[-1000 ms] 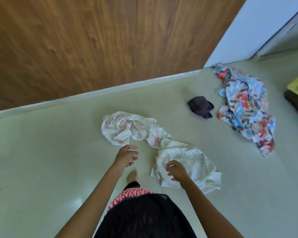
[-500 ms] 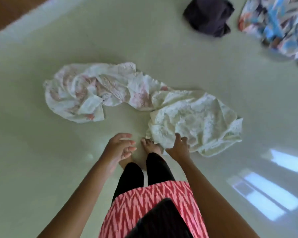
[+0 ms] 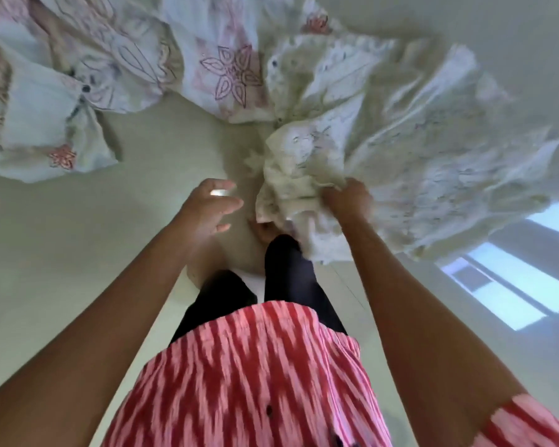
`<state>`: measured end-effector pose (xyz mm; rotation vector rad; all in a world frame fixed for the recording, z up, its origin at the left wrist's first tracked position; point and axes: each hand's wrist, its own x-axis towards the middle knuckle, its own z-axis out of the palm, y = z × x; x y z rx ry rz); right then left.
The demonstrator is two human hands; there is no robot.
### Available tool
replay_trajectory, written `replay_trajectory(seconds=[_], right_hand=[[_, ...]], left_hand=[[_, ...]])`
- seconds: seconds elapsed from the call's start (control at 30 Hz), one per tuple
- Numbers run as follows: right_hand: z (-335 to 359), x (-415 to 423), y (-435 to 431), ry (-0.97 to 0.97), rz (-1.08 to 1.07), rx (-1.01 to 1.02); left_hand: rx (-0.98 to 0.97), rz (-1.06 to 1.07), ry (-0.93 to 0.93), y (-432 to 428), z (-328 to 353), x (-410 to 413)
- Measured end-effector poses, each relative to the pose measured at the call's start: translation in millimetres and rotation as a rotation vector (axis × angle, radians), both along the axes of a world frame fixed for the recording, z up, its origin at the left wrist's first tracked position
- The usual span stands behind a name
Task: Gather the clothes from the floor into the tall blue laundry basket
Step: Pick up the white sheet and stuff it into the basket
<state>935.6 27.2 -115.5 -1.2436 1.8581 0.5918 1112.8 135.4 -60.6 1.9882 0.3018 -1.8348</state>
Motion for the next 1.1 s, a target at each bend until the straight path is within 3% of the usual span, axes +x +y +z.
replay_trajectory(seconds=[0.1,0.17,0.27,0.33,0.43,0.57,0.67,0.77,0.9,1.03,1.1], right_hand=[[53.4,22.3,23.6,-0.212,-0.153,0.252],[104.9,46.0,44.6,-0.361,-0.196,0.567],[183.8,85.4,69.8,-0.479,0.038,1.051],[198.7,100.4,73.5,-0.527,0.149,1.207],[176.3,132.8,62.2,-0.466,0.373,0.996],[112.1,170.9,36.9,-0.315,0.7,0.233],[62.9,210.8,23.9,-0.367,0.948,-0.09],[21.6,261.4,26.9,-0.403,1.198,-0.27],[-30.0,318.2,56.8,-0.369,1.343,-0.299],[-65.8,342.9,68.5,-0.226,1.428,-0.507],[-64.8,344.9,71.5,-0.267,1.457,-0.416]], left_hand=[[0.07,0.072,-0.004,8.8,33.7,-0.6],[0.095,0.21,0.025,12.1,59.9,4.9],[0.241,0.238,-0.056,26.2,86.5,26.0],[0.31,0.039,0.001,42.8,98.7,42.7],[0.442,-0.182,0.05,78.8,104.5,79.4],[0.708,-0.626,-0.027,156.7,56.7,120.1],[0.634,-0.486,-0.277,153.0,60.4,127.1],[0.508,-0.305,-0.46,150.3,39.9,124.4],[0.498,-0.191,-0.494,150.4,-4.8,123.2],[0.384,0.051,-0.526,149.5,-31.4,123.7],[0.349,0.173,-0.516,154.4,-31.8,124.6]])
